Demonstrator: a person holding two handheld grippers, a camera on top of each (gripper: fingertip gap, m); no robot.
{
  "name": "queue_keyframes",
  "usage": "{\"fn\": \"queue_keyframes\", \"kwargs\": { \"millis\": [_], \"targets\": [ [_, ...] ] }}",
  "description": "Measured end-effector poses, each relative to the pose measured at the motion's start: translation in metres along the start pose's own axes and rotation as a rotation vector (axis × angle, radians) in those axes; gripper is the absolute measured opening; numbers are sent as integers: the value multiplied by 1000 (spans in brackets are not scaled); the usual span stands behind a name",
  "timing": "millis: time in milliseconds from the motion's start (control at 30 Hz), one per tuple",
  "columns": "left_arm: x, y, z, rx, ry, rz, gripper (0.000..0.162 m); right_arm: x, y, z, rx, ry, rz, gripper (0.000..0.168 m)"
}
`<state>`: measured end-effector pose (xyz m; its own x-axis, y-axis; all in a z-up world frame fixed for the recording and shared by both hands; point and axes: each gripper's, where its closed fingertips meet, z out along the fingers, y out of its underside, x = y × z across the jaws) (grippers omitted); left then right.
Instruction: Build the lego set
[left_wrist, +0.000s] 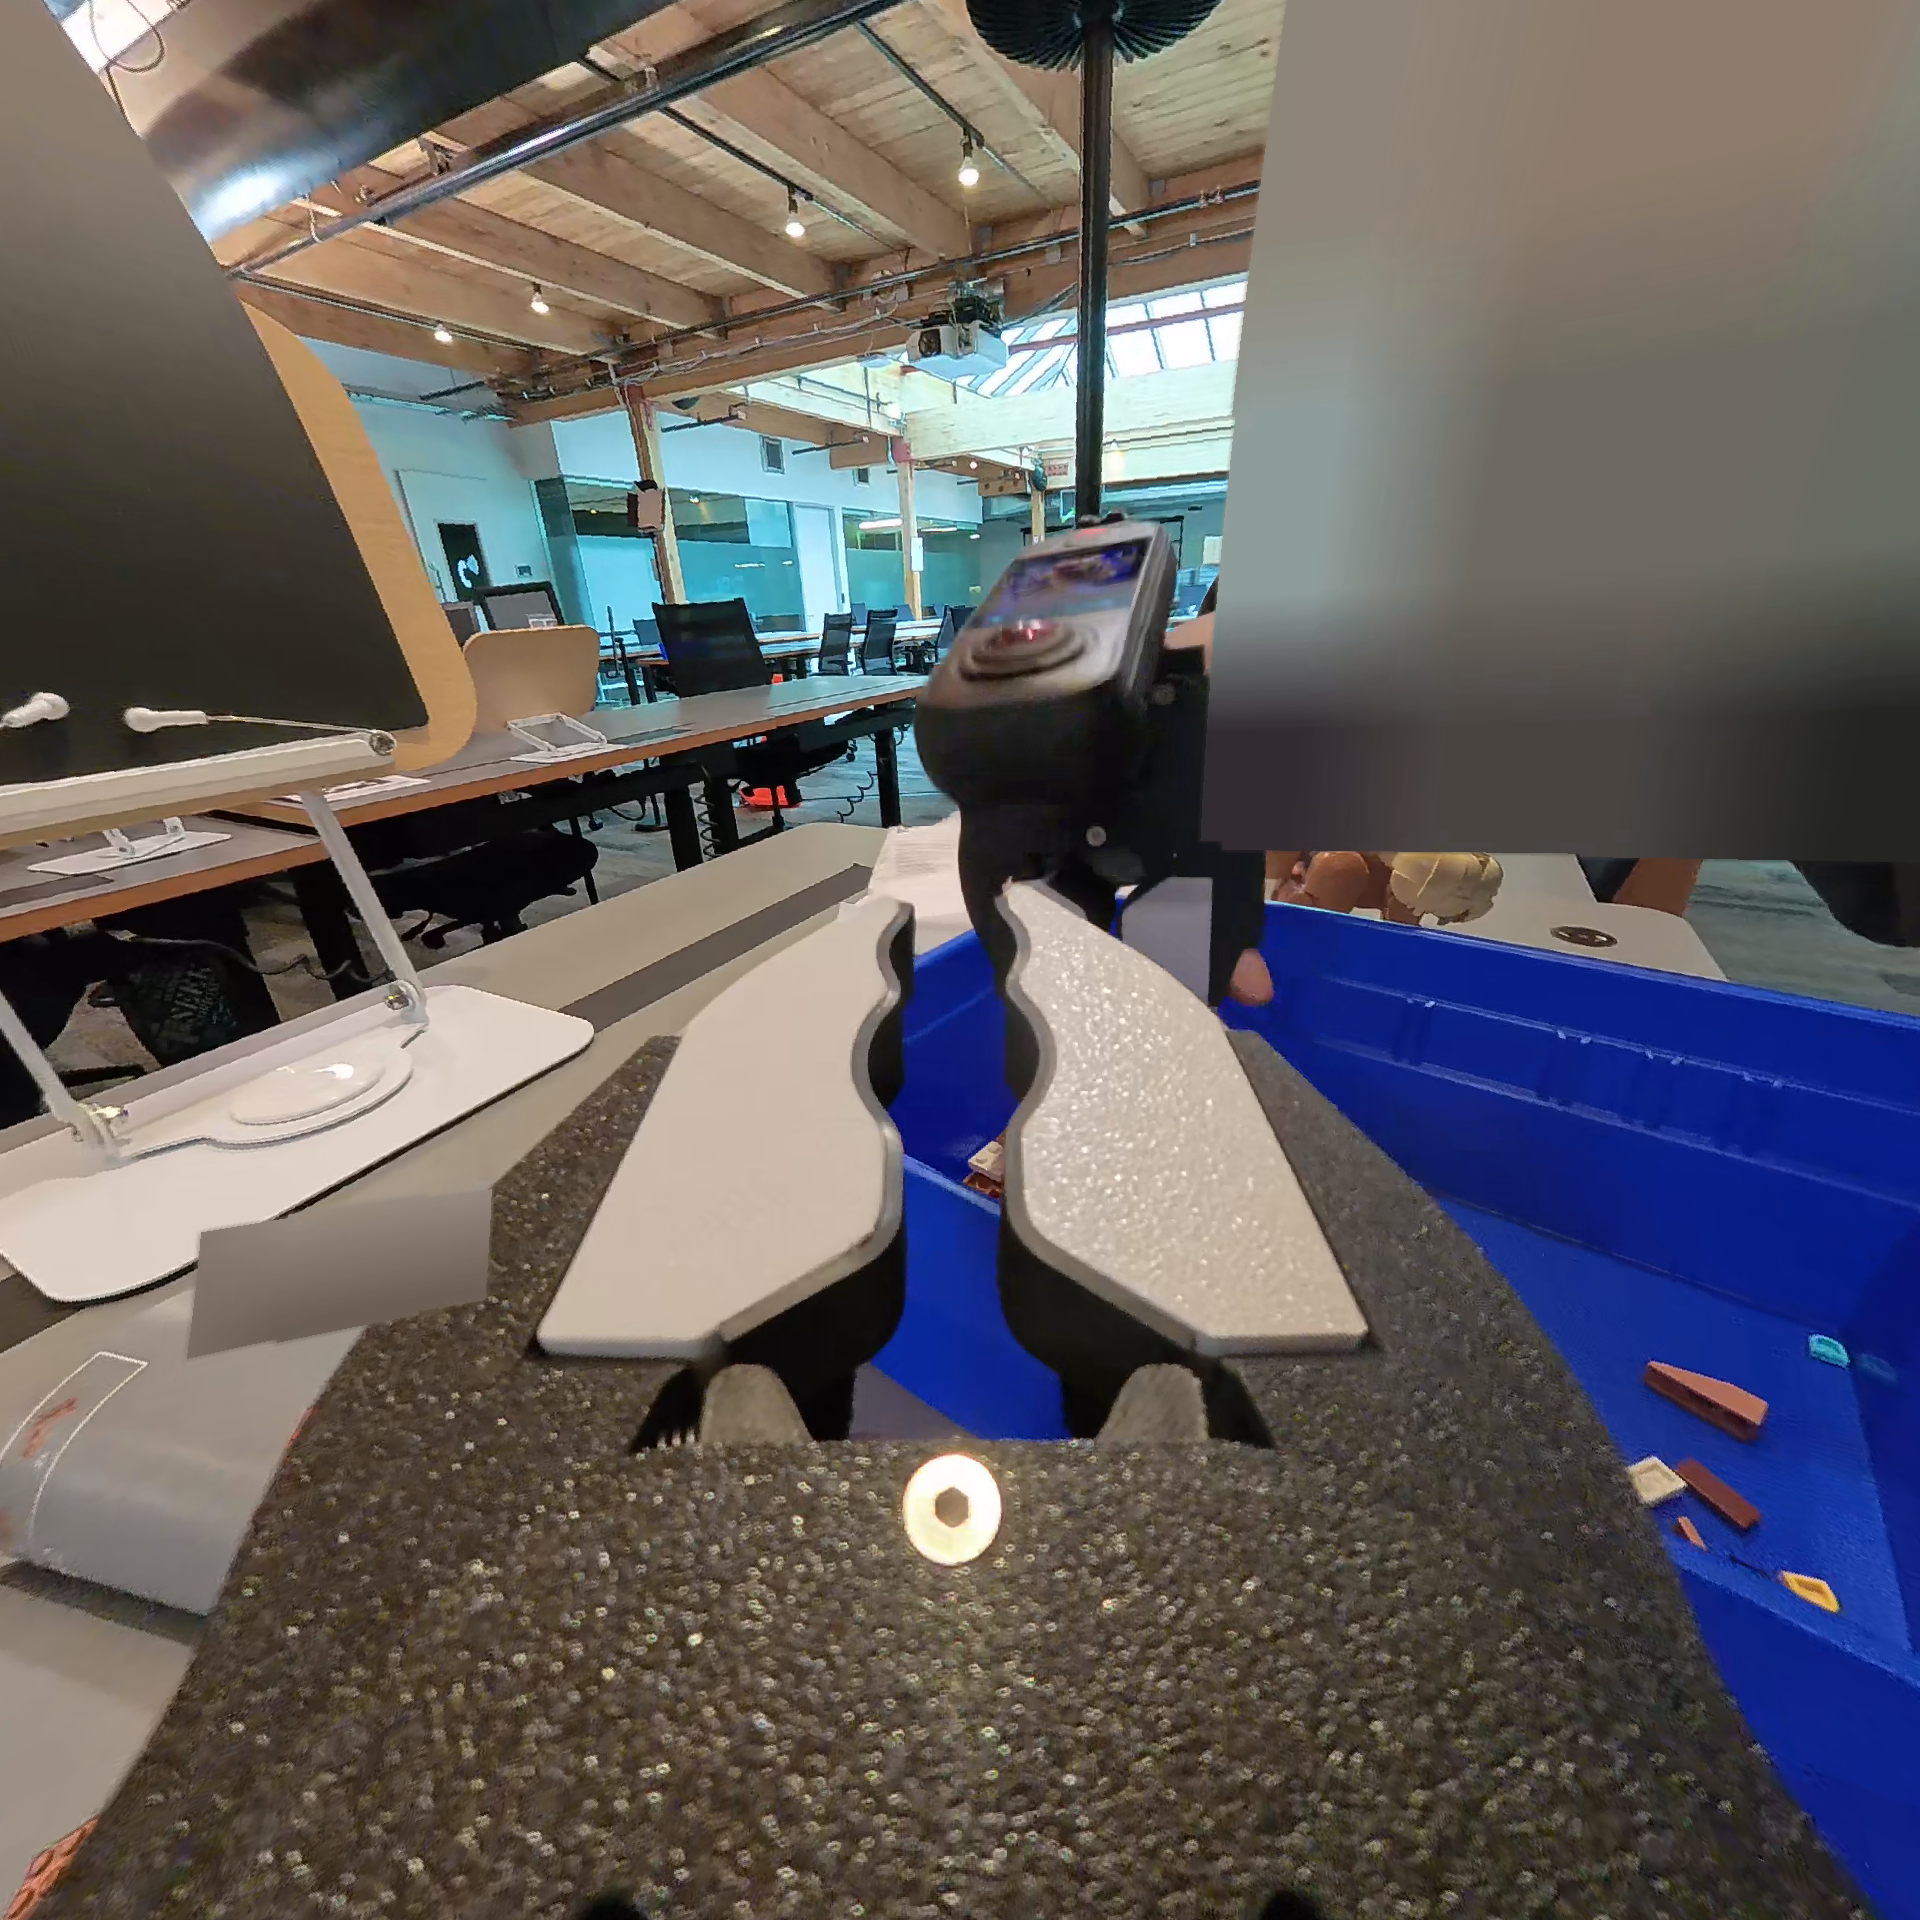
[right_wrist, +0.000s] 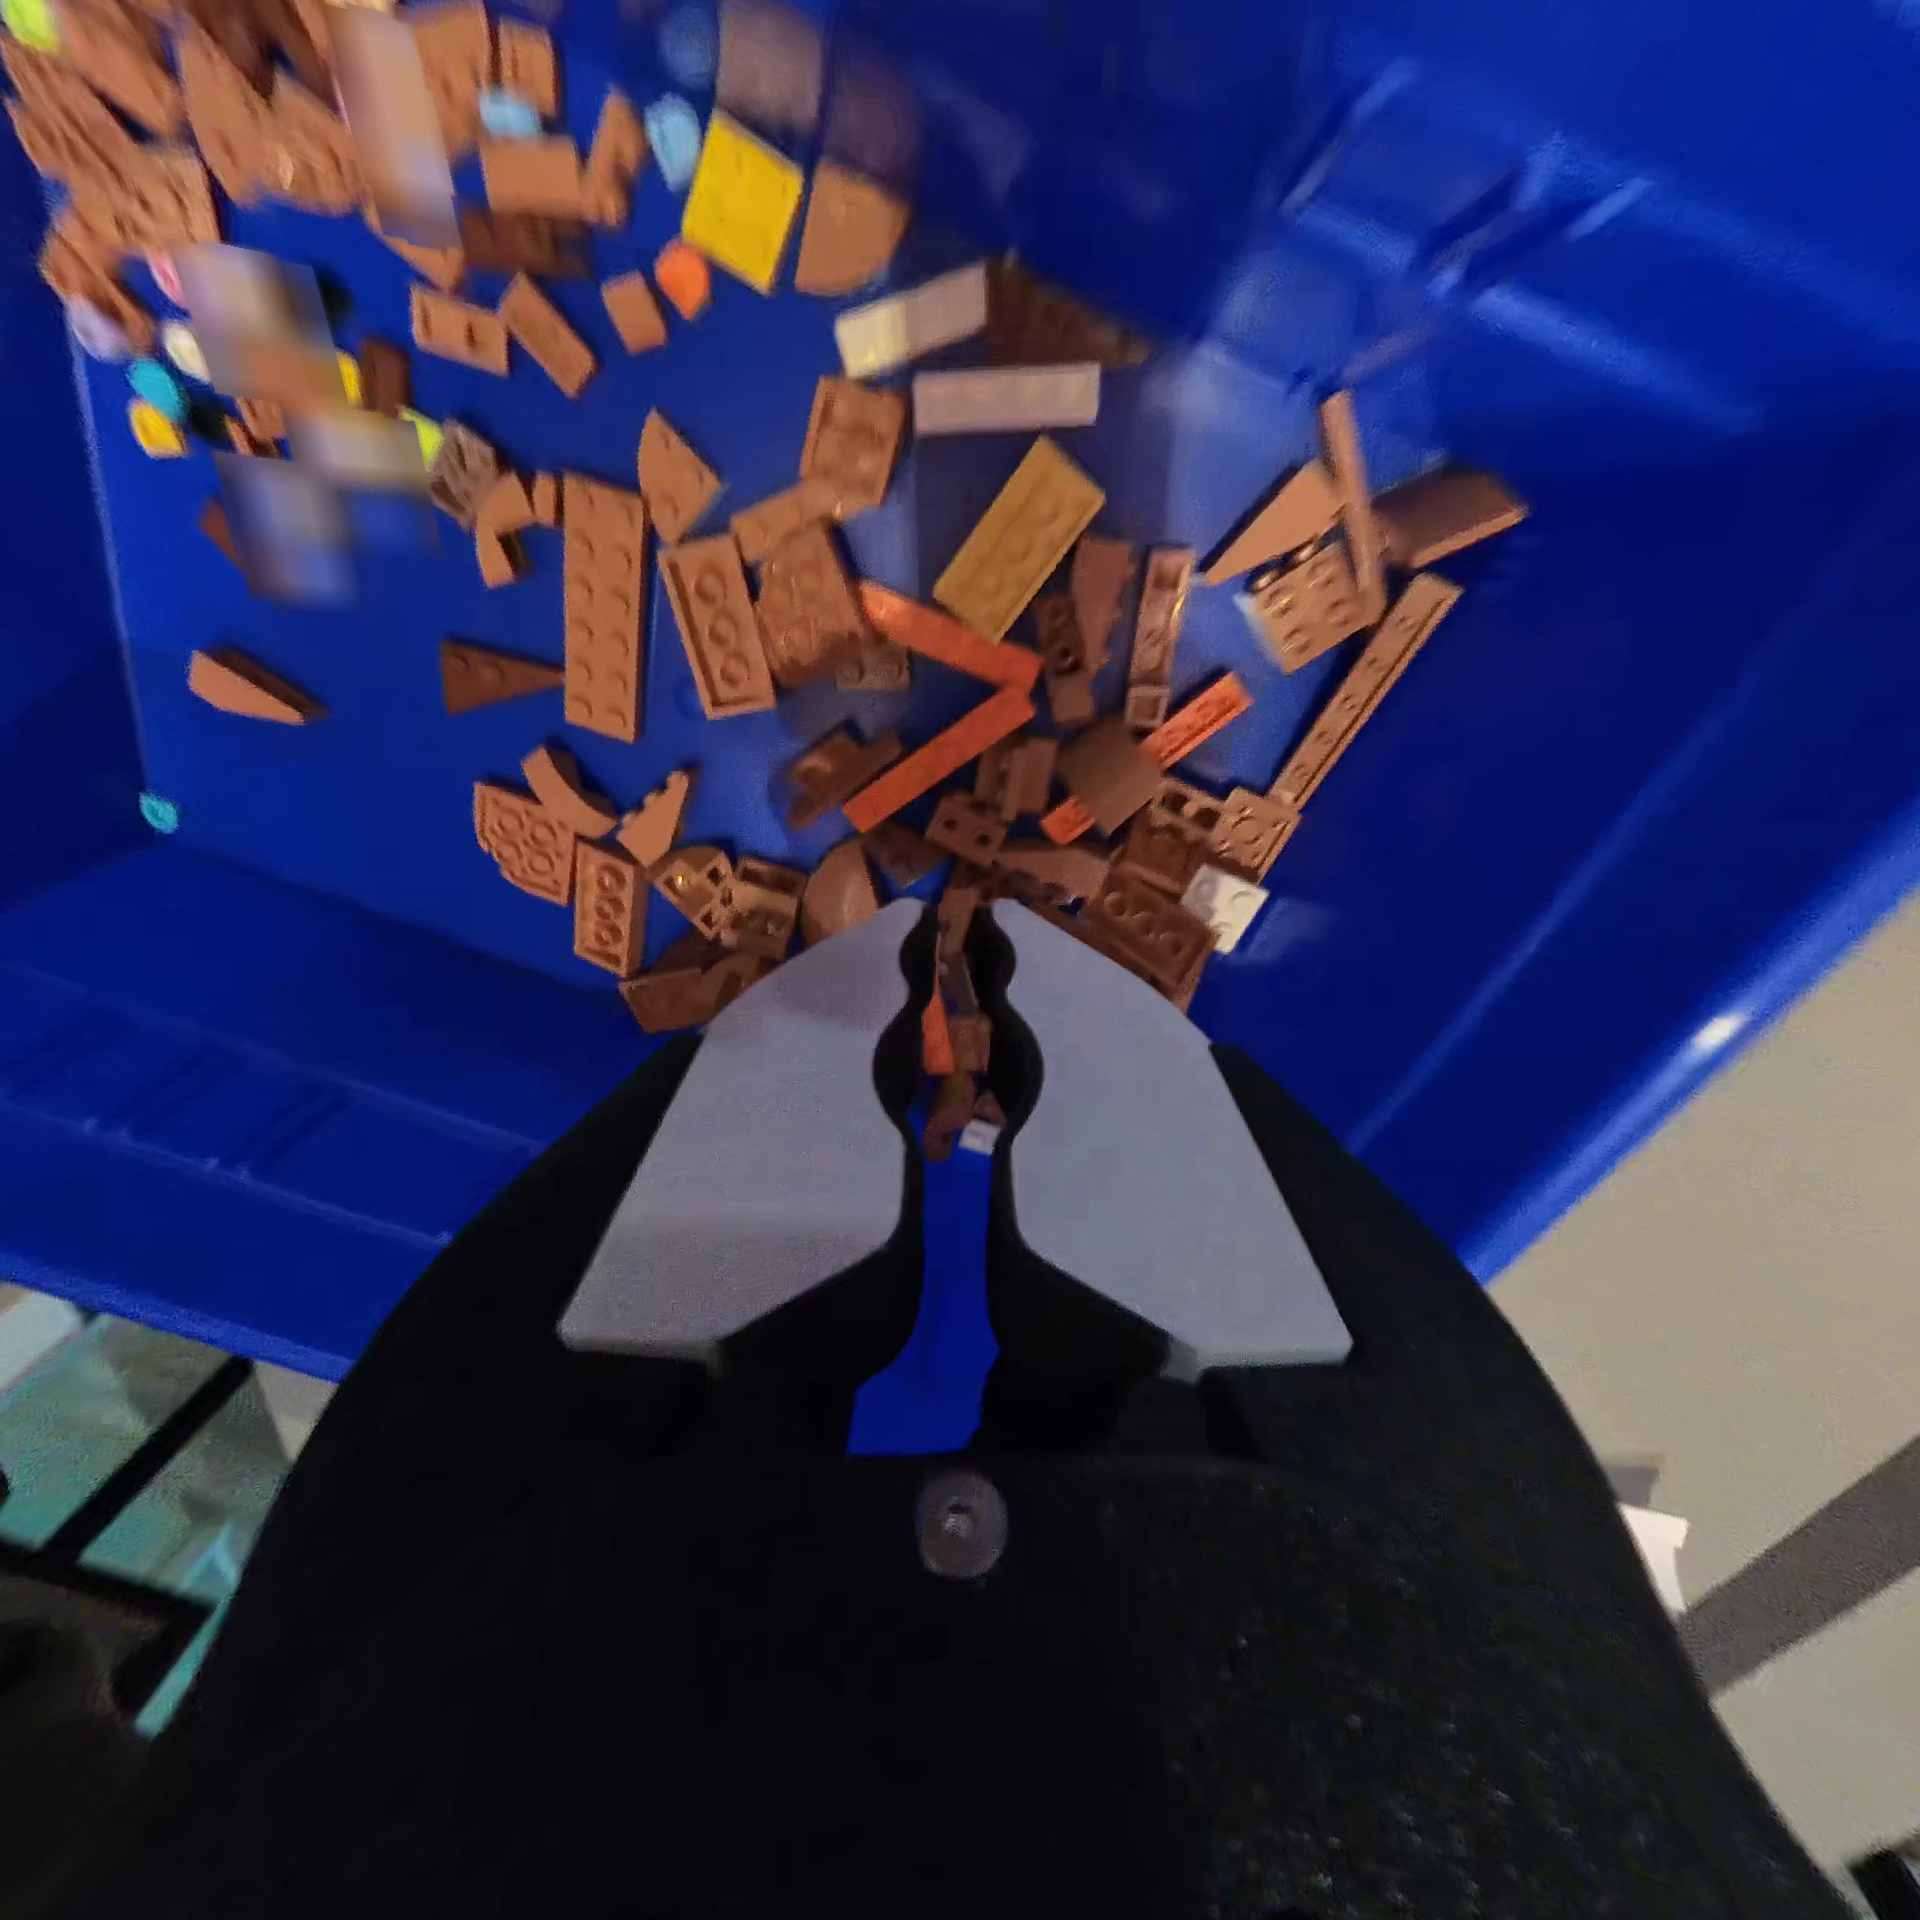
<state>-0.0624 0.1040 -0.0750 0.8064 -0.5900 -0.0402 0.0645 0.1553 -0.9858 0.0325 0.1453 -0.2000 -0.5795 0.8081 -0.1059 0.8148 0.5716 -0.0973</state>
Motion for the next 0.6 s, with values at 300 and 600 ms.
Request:
{"fn": "queue_keyframes", "kwargs": {
  "millis": [300, 600],
  "targets": [
    [-3, 0, -1, 4, -10, -10, 14, 13, -8, -7, 57, 61, 20, 18],
    [-3, 1, 0, 0, -10, -7, 14, 18, 35, 7, -214, 180, 7, 22]
  ]
}}
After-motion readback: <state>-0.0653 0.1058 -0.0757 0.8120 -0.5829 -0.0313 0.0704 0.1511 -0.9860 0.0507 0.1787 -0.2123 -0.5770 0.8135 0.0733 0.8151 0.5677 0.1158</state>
